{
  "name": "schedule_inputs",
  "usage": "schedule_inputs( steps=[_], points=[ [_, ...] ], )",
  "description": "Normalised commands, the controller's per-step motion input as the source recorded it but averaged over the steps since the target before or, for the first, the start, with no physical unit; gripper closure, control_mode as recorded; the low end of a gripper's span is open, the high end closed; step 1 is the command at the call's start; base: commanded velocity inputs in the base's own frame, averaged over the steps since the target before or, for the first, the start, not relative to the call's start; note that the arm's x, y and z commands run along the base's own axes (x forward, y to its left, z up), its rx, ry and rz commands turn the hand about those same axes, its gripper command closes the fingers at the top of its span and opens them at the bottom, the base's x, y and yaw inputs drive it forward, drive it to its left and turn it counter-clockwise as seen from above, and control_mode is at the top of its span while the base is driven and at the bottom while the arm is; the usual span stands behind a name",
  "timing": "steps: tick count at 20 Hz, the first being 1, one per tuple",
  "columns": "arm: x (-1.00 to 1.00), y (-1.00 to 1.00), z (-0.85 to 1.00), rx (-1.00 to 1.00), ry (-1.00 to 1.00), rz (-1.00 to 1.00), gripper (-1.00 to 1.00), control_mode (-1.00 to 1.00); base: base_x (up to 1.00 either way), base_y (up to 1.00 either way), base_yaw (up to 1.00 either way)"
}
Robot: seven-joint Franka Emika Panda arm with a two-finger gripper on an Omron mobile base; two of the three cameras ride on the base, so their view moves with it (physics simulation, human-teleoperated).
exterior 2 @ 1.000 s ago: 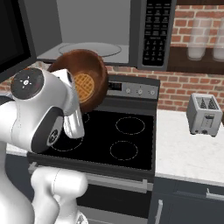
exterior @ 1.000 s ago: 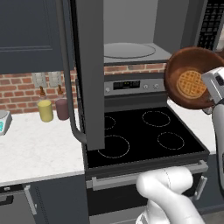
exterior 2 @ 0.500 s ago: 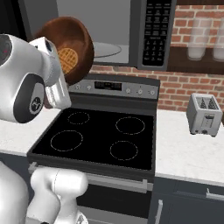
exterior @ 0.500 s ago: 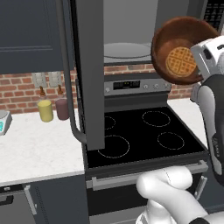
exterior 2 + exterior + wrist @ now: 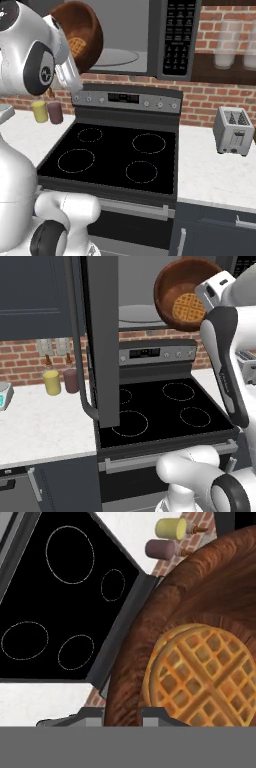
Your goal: Open the microwave, place the bowl with waffle inside the microwave, then close the microwave door and turn it on.
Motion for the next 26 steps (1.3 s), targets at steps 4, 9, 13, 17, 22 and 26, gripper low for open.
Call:
schedule_inputs(
  steps=[4,9,13,17,22,26],
  points=[
    [0.64,0.01,0.0,0.0,-0.06,0.0,1.0,-1.0,0.0,0.0,0.0],
    [0.77,0.0,-0.18,0.0,-0.07,0.0,1.0,-1.0,0.0,0.0,0.0],
    [0.78,0.03,-0.29,0.02,0.0,0.0,1.0,-1.0,0.0,0.0,0.0],
    [0.72,0.0,-0.13,0.03,0.01,0.01,1.0,-1.0,0.0,0.0,0.0],
    [0.6,0.0,0.03,0.01,0.08,0.05,1.0,-1.0,0.0,0.0,0.0],
    [0.55,0.0,0.03,0.0,0.17,0.05,1.0,-1.0,0.0,0.0,0.0]
  ],
)
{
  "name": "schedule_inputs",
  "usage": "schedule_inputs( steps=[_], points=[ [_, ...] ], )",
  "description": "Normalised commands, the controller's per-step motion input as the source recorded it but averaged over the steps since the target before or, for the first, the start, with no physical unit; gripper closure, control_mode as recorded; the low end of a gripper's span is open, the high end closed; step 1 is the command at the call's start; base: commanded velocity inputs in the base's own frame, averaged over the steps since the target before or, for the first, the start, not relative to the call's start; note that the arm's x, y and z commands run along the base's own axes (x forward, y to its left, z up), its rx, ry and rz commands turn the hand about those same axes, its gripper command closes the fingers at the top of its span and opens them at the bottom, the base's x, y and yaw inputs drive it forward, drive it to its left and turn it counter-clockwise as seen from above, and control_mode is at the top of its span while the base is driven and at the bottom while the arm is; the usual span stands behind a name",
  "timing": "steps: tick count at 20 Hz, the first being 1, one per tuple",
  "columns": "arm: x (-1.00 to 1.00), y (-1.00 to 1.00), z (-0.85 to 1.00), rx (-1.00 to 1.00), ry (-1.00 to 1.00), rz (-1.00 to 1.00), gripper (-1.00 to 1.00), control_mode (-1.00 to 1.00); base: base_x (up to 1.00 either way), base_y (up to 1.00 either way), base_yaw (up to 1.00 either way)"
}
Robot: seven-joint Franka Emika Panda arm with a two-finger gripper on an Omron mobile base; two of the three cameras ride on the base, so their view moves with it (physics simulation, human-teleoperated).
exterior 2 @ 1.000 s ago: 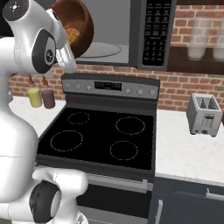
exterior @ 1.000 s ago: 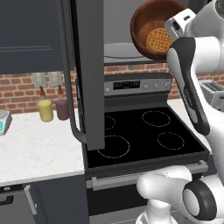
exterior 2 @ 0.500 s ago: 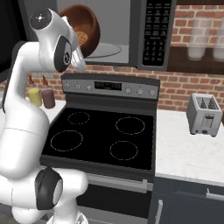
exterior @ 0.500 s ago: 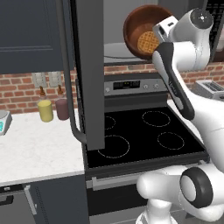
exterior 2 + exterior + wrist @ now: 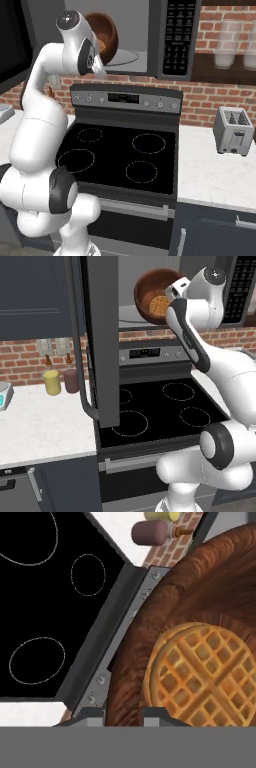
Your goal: Open the microwave, place the bowl with waffle inside the microwave, then close the microwave door and turn it on.
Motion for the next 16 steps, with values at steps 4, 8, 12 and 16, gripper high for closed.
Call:
schedule_inputs(
  steps=[4,8,12,16],
  points=[
    [0.6,0.0,0.07,0.0,0.17,0.06,1.0,-1.0,0.0,0.0,0.0],
    [0.61,0.01,0.09,0.0,0.09,0.01,1.0,-1.0,0.0,0.0,0.0],
    [0.61,0.01,0.04,0.0,0.06,0.0,1.0,-1.0,0.0,0.0,0.0],
    [0.66,0.02,0.0,0.01,0.01,0.0,1.0,-1.0,0.0,0.0,0.0]
  ],
)
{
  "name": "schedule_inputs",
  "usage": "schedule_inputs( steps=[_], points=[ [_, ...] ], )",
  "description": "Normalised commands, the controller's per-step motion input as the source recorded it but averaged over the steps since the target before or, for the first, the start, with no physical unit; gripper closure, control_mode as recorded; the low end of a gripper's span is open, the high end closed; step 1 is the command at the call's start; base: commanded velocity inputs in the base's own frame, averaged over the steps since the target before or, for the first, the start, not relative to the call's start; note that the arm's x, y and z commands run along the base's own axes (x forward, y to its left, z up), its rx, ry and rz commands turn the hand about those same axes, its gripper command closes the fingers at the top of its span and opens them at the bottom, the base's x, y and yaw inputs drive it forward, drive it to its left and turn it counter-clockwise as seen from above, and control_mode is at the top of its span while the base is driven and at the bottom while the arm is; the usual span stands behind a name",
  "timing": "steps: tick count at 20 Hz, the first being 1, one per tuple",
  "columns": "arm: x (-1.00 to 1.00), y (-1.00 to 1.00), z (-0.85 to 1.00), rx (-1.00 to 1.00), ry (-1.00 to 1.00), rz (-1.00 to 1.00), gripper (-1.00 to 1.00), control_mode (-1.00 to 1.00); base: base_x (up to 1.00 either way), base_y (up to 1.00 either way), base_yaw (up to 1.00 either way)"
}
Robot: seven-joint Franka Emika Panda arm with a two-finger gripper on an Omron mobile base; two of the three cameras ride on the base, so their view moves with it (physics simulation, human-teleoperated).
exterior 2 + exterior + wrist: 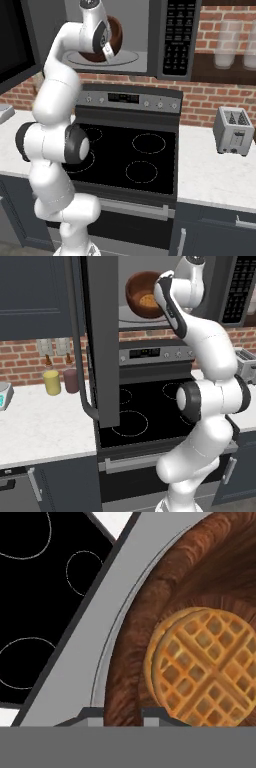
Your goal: Open the microwave, place the bowl with waffle inside the microwave, then close the microwave door and turn it on.
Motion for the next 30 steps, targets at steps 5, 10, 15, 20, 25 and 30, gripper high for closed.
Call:
schedule_inputs(
  steps=[5,10,15,20,25,30],
  points=[
    [0.73,0.0,-0.04,0.04,0.0,0.0,1.0,-1.0,0.0,0.0,0.0],
    [0.34,0.02,-0.21,0.02,-0.04,0.0,-1.0,-1.0,0.0,0.0,0.0],
    [0.05,0.0,-0.22,0.09,-0.15,0.0,-1.0,-1.0,0.0,0.0,0.0],
    [-0.29,0.0,-0.06,0.21,-0.4,0.0,-1.0,-1.0,0.0,0.0,0.0],
    [-0.96,-0.01,-0.4,0.28,-0.61,0.0,-1.0,-1.0,0.0,0.0,0.0],
    [-1.0,0.0,-0.07,0.12,-0.47,0.0,-1.0,-1.0,0.0,0.0,0.0]
  ],
)
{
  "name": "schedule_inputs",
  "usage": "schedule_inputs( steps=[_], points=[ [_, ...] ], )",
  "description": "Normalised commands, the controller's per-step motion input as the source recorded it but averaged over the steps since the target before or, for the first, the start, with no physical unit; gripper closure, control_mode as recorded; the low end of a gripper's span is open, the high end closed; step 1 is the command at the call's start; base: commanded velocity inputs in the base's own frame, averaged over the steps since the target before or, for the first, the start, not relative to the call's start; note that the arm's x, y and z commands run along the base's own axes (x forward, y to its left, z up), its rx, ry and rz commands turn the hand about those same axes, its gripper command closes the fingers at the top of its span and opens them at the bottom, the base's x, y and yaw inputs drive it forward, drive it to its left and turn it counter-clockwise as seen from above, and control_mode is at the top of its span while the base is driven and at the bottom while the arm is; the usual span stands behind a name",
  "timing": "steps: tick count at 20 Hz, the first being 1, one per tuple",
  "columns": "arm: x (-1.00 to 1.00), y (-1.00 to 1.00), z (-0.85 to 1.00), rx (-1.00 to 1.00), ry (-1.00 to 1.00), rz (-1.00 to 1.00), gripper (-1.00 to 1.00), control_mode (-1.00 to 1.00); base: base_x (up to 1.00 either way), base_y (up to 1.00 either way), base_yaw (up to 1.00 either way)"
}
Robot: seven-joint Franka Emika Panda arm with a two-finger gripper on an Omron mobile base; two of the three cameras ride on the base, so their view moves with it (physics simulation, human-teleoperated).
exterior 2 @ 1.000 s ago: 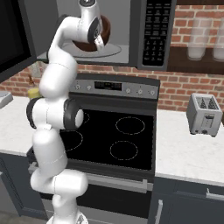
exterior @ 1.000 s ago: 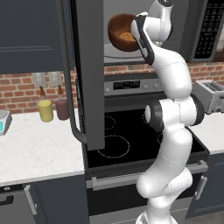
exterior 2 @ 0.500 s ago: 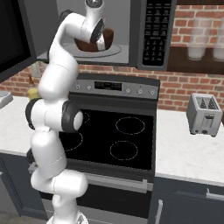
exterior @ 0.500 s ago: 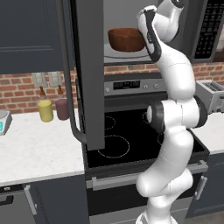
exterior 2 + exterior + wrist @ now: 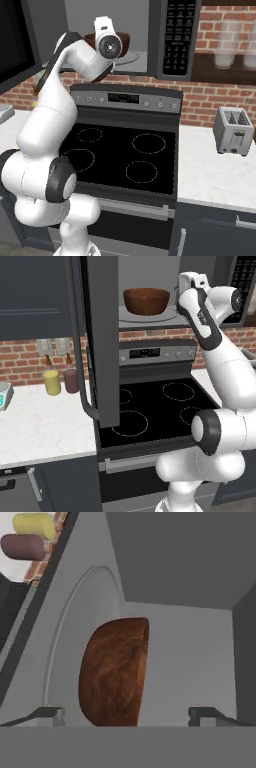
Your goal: Open the microwave, place the bowl with waffle inside the microwave, then close the microwave door and turn it on.
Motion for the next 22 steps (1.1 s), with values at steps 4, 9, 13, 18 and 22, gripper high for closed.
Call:
schedule_inputs(
  steps=[4,9,13,18,22],
  points=[
    [-1.0,-0.01,0.24,-0.12,-0.15,0.07,-1.0,-1.0,0.0,0.0,0.0],
    [-1.0,-0.03,0.81,-0.41,-0.01,0.14,-1.0,-1.0,0.0,0.0,0.0],
    [-1.0,0.0,0.84,-0.43,0.0,0.12,-1.0,-1.0,0.0,0.0,0.0],
    [-1.0,-0.04,0.22,-0.5,0.09,0.02,-1.0,-1.0,0.0,0.0,0.0],
    [-1.0,-0.05,-0.25,-0.63,0.09,0.0,-1.0,-1.0,0.0,0.0,0.0]
  ],
)
